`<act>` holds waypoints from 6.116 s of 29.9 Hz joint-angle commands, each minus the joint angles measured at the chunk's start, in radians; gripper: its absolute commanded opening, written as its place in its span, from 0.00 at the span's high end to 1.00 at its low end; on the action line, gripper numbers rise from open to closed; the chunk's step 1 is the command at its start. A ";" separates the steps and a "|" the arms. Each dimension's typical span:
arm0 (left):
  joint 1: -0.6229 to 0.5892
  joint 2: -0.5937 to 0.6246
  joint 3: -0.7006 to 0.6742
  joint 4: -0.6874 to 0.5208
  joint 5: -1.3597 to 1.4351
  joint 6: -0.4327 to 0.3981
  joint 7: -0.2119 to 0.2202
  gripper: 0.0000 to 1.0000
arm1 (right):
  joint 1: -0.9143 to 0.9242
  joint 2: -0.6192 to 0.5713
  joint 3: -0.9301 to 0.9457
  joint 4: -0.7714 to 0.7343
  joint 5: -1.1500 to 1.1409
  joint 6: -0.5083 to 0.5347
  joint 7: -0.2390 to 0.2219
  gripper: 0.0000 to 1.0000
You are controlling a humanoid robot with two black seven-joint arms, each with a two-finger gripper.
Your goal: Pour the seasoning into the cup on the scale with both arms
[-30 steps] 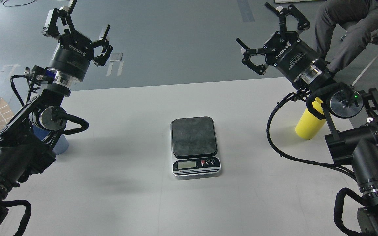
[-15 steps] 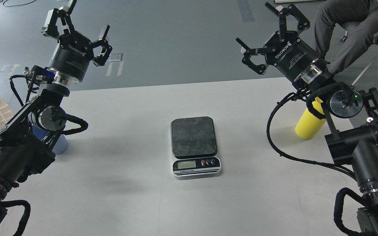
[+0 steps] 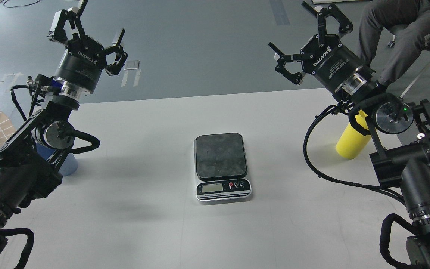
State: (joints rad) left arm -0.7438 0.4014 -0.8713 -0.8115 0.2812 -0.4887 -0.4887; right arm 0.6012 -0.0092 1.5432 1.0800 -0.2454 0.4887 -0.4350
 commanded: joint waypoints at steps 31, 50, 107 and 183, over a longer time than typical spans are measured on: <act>0.115 0.398 0.132 -0.226 1.749 0.545 0.000 0.02 | -0.008 -0.002 0.000 0.003 0.000 0.000 -0.001 0.00; 0.299 0.642 0.133 -0.109 1.699 0.622 0.000 0.03 | -0.009 0.000 -0.002 0.003 0.000 0.000 0.001 0.00; 0.357 0.556 0.222 -0.017 1.537 0.585 0.000 0.48 | -0.023 0.000 0.003 0.003 0.000 0.000 0.001 0.00; -0.265 0.191 0.443 -0.390 1.699 0.104 0.000 1.00 | -0.015 0.000 0.005 0.003 0.002 0.000 0.001 0.00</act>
State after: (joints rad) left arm -0.9792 0.6250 -0.4801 -1.2072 1.9622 -0.3779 -0.4886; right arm 0.5856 -0.0091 1.5477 1.0832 -0.2439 0.4887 -0.4342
